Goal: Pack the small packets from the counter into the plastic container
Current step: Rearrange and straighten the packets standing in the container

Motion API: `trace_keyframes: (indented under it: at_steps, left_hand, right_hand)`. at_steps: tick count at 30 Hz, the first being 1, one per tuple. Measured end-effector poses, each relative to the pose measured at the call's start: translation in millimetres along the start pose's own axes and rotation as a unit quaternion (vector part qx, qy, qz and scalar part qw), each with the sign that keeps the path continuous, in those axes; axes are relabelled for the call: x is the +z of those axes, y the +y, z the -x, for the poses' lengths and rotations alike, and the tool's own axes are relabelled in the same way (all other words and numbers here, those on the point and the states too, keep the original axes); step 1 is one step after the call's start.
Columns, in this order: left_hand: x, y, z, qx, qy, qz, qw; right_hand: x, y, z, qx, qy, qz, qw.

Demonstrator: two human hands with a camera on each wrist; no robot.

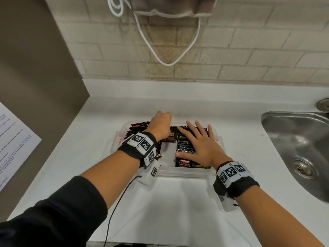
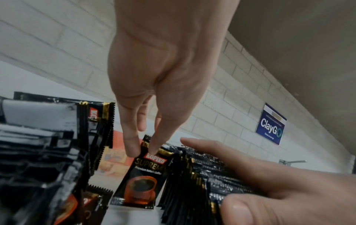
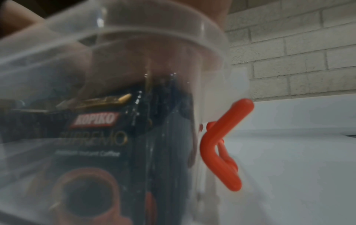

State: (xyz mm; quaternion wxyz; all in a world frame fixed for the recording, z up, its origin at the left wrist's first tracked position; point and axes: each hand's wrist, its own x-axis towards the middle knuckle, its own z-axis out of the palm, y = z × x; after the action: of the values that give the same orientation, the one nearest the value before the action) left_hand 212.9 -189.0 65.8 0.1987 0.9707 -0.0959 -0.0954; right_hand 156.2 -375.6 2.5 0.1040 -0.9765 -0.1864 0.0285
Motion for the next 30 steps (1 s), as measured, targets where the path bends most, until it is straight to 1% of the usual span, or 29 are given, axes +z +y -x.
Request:
trace_keyframes:
  at_steps: [3, 7, 10, 12, 13, 14, 15, 16, 17, 18, 19, 20, 22, 24, 27, 28, 30]
  left_hand:
    - [1, 3, -2, -0.006, -0.002, -0.037, 0.999]
    - [1, 5, -2, -0.029, 0.012, -0.043, 0.999]
    - [-3, 6, 1, -0.05, 0.041, -0.077, 0.995]
    - [-8, 7, 5, -0.039, 0.072, -0.08, 0.993]
    - [-11, 8, 7, -0.024, 0.069, -0.06, 0.996]
    - [-13, 8, 8, -0.002, 0.041, -0.032, 0.999]
    - [-16, 7, 11, 0.017, -0.016, -0.011, 1.0]
    - [-17, 7, 14, 0.028, -0.1, -0.007, 0.995]
    - [-18, 6, 17, 0.035, -0.193, -0.022, 0.98]
    - [-17, 7, 19, 0.041, -0.278, -0.049, 0.959]
    - [-15, 9, 22, 0.046, -0.336, -0.079, 0.937]
    - [-12, 10, 24, 0.046, -0.37, -0.105, 0.922]
    - [-5, 13, 28, 0.018, -0.416, -0.128, 0.9]
    - [0, 16, 32, -0.005, -0.449, -0.145, 0.882]
    - [0, 17, 36, -0.023, -0.477, -0.103, 0.873]
    - [-3, 17, 37, -0.02, -0.479, -0.096, 0.872]
    - [-9, 15, 38, 0.016, -0.481, -0.111, 0.869]
  right_hand:
    - [-1, 0, 1, -0.004, -0.005, 0.006, 1.0]
    - [-1, 0, 1, -0.003, -0.01, 0.014, 1.0]
    - [-2, -1, 1, -0.002, -0.012, 0.016, 1.0]
    - [-2, -1, 1, -0.001, -0.014, 0.018, 1.0]
    - [-2, -1, 1, -0.001, -0.016, 0.021, 1.0]
    - [-2, -1, 1, -0.001, -0.016, 0.023, 1.0]
    - [-2, -1, 0, -0.002, -0.015, 0.024, 1.0]
    - [-1, -1, 0, -0.002, -0.013, 0.026, 1.0]
    - [-1, 0, 0, -0.003, -0.012, 0.028, 1.0]
    - [-1, 0, 0, -0.003, -0.011, 0.029, 1.0]
    - [-1, 0, 0, -0.004, -0.012, 0.03, 0.999]
    - [-1, 0, 0, -0.005, -0.012, 0.031, 0.999]
    - [-1, 0, 0, -0.007, -0.014, 0.034, 0.999]
    - [-2, 0, 1, -0.006, -0.013, 0.034, 0.999]
    - [-3, 0, 1, -0.004, -0.016, 0.034, 0.999]
    - [-3, 0, 1, -0.004, -0.015, 0.033, 0.999]
    - [-2, -1, 1, -0.003, -0.015, 0.029, 0.999]
